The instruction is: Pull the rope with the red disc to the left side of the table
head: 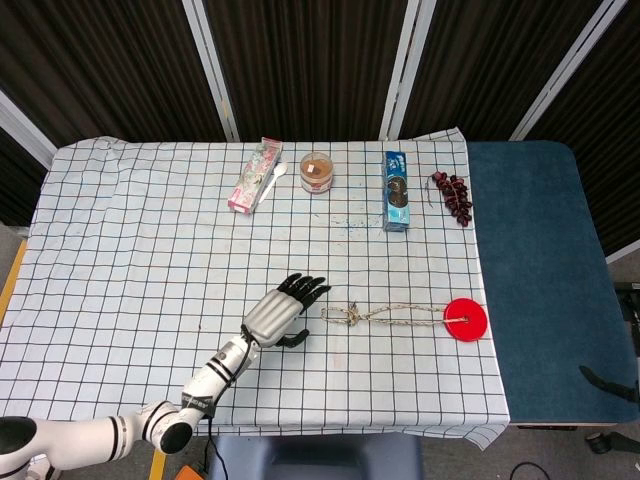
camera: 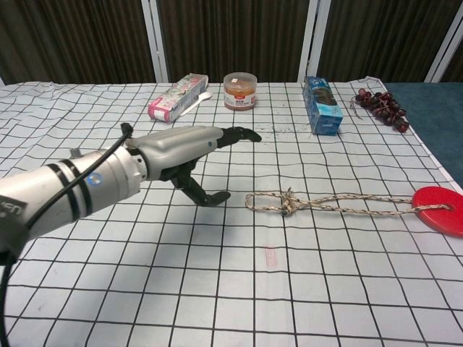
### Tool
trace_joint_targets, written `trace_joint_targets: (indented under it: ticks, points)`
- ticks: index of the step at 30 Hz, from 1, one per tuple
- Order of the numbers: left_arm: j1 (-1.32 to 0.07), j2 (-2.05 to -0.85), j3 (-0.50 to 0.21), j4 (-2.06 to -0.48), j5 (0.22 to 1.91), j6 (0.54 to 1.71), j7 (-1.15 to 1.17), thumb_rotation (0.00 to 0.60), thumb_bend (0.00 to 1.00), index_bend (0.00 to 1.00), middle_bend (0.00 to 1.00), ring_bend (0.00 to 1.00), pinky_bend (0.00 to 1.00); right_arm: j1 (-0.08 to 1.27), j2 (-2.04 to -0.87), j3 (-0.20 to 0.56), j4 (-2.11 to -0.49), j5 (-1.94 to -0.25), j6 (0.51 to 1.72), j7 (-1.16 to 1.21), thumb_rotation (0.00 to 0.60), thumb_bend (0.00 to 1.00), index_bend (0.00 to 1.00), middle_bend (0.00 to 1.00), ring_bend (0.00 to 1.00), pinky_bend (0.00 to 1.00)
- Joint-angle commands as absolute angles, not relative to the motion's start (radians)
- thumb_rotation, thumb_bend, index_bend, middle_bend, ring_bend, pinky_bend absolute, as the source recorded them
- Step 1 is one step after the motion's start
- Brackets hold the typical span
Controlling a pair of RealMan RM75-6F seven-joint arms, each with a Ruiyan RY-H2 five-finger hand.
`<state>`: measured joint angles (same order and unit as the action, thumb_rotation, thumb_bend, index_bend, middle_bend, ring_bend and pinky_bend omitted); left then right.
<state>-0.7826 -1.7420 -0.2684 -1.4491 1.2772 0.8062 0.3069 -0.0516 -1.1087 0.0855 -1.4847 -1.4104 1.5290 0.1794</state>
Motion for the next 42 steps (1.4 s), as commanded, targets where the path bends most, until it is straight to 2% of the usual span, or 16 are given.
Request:
trace_joint_targets:
  ticks: [1,10,13,20,33,42]
  points:
    - [-0.855,-1.804,-0.303,-1.361,1.198,0.752,0.332,0.6,0.43,0.02,0.0,0.0,0.0,-0.054,-1.109,0.087,-1.48,-1.404,1.527,0.184,0.6,0.11,0.0,0.0,0.0,0.0]
    - [-0.938,-1.895,-0.305,-1.206,1.111,0.707,0.327,0.6,0.44,0.07,0.0,0.0,0.0,-0.06,-1.109,0.094,-1.471,-1.39,1.525,0.193,0.6,0.11,0.0,0.0,0.0,0.0]
    - [-0.946,-1.908,-0.295,-1.177,1.102,0.704,0.316,0.6,0.44,0.13,0.0,0.0,0.0,-0.061,-1.11,0.096,-1.464,-1.381,1.519,0.196,0.6,0.11,0.0,0.0,0.0,0.0]
    - [-0.949,-1.924,-0.275,-1.141,1.105,0.719,0.283,0.6,0.45,0.26,0.0,0.0,0.0,-0.056,-1.124,0.099,-1.443,-1.371,1.502,0.199,0.6,0.11,0.0,0.0,0.0,0.0]
    - [-0.971,-1.959,-0.262,-1.091,1.106,0.721,0.242,0.6,0.45,0.34,0.0,0.0,0.0,-0.056,-1.128,0.103,-1.435,-1.361,1.491,0.198,0.6,0.11,0.0,0.0,0.0,0.0]
    - [-0.973,-1.964,-0.258,-1.093,1.123,0.741,0.213,0.6,0.48,0.48,0.0,0.0,0.0,-0.053,-1.134,0.105,-1.43,-1.356,1.48,0.192,0.6,0.11,0.0,0.0,0.0,0.0]
